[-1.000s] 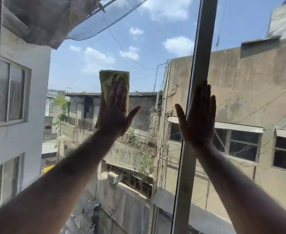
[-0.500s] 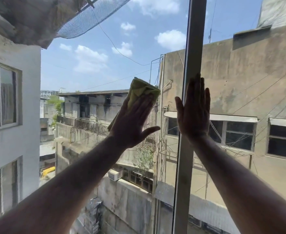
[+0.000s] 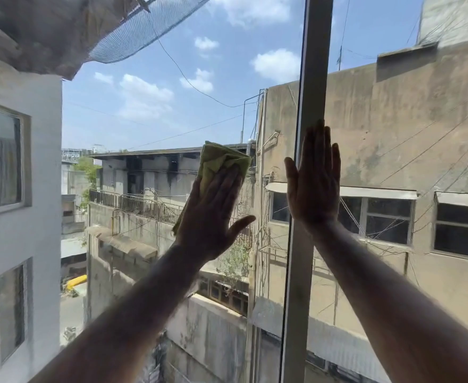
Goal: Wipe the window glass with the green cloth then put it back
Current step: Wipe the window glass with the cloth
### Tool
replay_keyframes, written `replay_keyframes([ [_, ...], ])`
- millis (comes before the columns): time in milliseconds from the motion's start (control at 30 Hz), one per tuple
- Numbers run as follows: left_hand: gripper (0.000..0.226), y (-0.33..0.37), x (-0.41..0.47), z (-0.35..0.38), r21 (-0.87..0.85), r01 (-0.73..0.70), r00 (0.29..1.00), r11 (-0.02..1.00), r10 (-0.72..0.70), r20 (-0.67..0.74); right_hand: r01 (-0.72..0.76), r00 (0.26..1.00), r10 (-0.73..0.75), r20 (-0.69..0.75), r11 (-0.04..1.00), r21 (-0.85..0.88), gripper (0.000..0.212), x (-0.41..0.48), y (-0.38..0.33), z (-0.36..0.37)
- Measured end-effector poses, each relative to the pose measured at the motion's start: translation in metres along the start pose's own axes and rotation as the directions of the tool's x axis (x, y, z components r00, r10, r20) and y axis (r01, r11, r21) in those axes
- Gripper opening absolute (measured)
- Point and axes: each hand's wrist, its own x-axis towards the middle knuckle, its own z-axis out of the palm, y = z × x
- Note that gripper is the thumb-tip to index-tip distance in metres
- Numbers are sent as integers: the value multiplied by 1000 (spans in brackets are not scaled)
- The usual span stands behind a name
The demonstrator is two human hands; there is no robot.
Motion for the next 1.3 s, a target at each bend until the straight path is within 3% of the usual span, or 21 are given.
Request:
replay_keyframes([
  [267, 78, -26, 89, -29, 9, 22, 998, 1000, -22, -51, 5, 1000, -5, 6, 1000, -2, 65, -1, 0, 1],
  [433, 79, -9, 16, 11, -55, 119, 988, 991, -124, -97, 10, 1000, -10, -6, 1000, -25, 66, 0, 1, 3],
  [567, 81, -11, -46, 31, -54, 81, 996, 995, -84, -38, 9, 1000, -10, -6, 1000, -26, 65, -1, 0, 4],
  [700, 79, -15, 12, 6, -63, 78, 993, 995, -83, -82, 2, 1000, -2, -3, 1000, -15, 65, -1, -1, 2],
  [933, 74, -4, 108, -31, -180, 212, 966, 961, -234, -113, 5, 1000, -5, -23, 1000, -18, 64, 0, 1, 4],
  [1000, 71, 23, 96, -28, -195, 159, 974, 968, -186, -130, 8, 999, -9, -35, 1000, -28, 62, -1, 0, 4],
  [1067, 69, 35, 72, -18, -148, 33, 990, 988, -53, -132, 5, 1000, -6, -24, 1000, -31, 61, -1, 0, 3],
  [1167, 67, 4, 35, -3, -48, -93, 987, 994, 86, -133, -7, 1000, 7, -2, 1000, -14, 62, 0, 2, 2],
  [1233, 71, -36, 25, 2, -37, -10, 987, 999, 4, -158, -1, 1000, 1, -9, 1000, 7, 62, 0, 3, 2],
  [1300, 76, -81, 29, 0, -71, 181, 969, 981, -190, -155, 4, 1000, -4, -26, 1000, 12, 62, 0, 3, 2],
])
